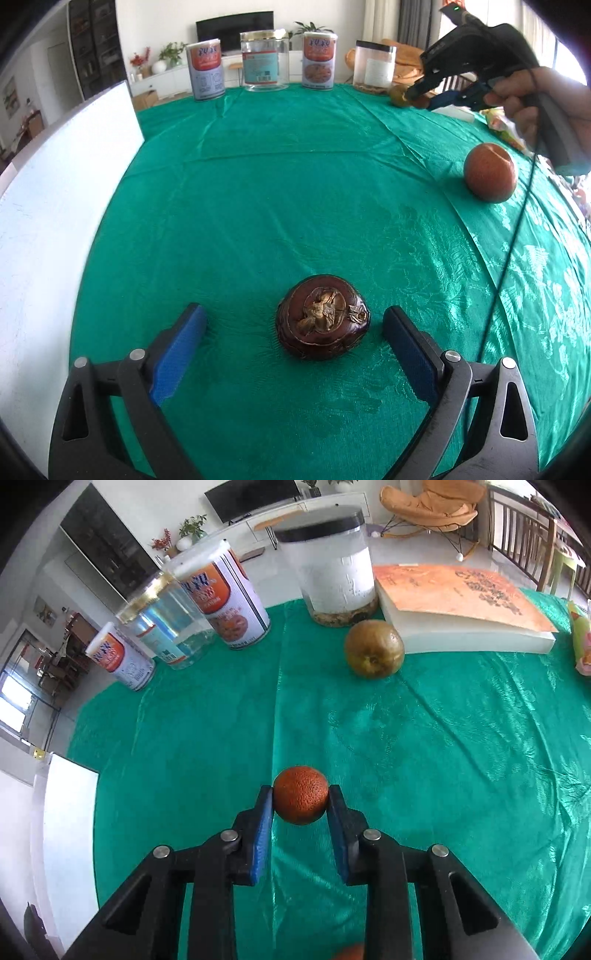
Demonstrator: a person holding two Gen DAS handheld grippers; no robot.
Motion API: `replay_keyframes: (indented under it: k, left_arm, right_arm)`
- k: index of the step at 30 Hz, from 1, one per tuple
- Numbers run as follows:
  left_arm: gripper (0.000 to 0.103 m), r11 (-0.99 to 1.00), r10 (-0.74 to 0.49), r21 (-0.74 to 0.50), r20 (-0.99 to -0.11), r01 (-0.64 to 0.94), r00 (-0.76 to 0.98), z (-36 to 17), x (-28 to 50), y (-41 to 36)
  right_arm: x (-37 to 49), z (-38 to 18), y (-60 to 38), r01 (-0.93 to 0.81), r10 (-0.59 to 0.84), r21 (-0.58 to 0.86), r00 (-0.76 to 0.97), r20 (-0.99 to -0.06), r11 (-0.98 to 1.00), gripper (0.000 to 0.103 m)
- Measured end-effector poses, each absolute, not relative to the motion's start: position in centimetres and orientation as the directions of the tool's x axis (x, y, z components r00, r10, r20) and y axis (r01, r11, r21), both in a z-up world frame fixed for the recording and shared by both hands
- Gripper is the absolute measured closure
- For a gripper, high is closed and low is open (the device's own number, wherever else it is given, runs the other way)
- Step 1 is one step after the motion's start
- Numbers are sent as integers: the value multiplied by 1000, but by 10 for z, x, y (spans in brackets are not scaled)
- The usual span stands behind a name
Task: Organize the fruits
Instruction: 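Lower the tangerine to the table and open the right tool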
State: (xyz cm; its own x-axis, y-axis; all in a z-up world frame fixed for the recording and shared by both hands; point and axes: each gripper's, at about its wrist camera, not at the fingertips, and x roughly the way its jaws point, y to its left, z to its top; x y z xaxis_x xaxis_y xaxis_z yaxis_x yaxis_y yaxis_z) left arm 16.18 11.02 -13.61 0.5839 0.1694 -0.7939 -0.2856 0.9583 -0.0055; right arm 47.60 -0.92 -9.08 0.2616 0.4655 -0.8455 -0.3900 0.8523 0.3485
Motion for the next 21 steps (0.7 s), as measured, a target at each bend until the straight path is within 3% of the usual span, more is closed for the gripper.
replay_keyframes:
  k: [6, 9, 16, 19, 21]
  left_arm:
    - [6, 958, 170, -5, -794, -286, 584, -136, 162, 110]
    - [6, 958, 171, -4, -794, -286, 584, -136, 162, 110]
    - [6, 958, 172, -3, -794, -286, 583, -136, 162, 110]
    - [6, 958, 172, -3, -794, -286, 583, -136, 162, 110]
    - [5, 958, 172, -3, -794, -286, 583, -136, 162, 110]
  right_arm:
    - [385, -39, -98, -473, 463, 281, 330, -823, 835, 74]
    - [328, -59, -144, -462, 381, 189, 367, -849, 866, 74]
    - [261, -126, -201, -415, 335, 157, 401, -853, 896, 73]
    - [255, -132, -197, -437, 331, 119, 450, -830, 892, 60]
    - [255, -133, -191, -452, 325, 98, 459, -827, 887, 35]
